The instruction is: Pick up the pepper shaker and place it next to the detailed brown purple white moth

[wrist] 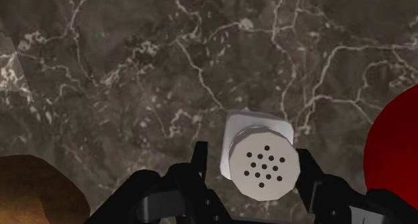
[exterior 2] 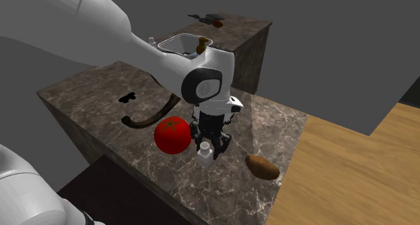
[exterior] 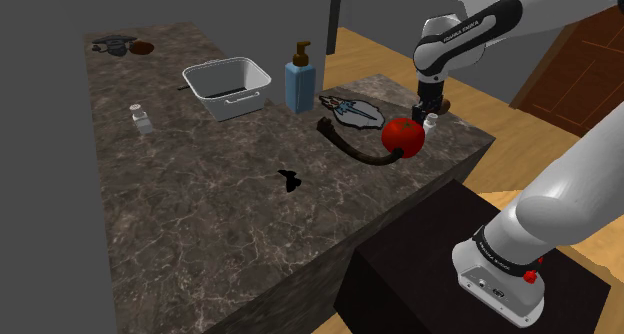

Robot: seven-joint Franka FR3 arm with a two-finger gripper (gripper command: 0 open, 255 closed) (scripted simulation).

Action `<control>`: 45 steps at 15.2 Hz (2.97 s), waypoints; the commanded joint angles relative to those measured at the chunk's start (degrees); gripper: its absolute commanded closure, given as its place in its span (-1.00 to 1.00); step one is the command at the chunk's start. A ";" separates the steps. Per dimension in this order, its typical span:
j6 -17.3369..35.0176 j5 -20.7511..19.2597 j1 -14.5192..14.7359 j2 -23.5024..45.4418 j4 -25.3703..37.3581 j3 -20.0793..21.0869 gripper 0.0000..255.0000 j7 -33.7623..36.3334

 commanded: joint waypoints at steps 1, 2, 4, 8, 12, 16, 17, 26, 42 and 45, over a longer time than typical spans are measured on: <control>0.00 0.00 0.00 0.00 0.00 0.00 1.00 0.00; 0.00 0.00 0.00 0.00 0.00 0.00 1.00 0.00; 0.01 0.00 0.00 0.00 -0.01 0.00 1.00 0.00; 0.01 0.00 0.00 0.01 -0.01 0.00 1.00 0.00; -2.43 -0.36 0.04 -1.59 0.90 0.12 1.00 0.14; -5.67 -0.75 0.09 -3.51 2.28 0.31 1.00 0.26; -6.48 -0.83 0.10 -3.96 2.66 0.36 1.00 0.27; -13.69 -1.31 0.21 -7.35 6.58 0.91 1.00 0.28; -25.00 -1.14 1.04 -11.17 13.99 2.71 1.00 1.20; -25.47 0.04 2.79 -12.97 12.15 5.44 1.00 5.44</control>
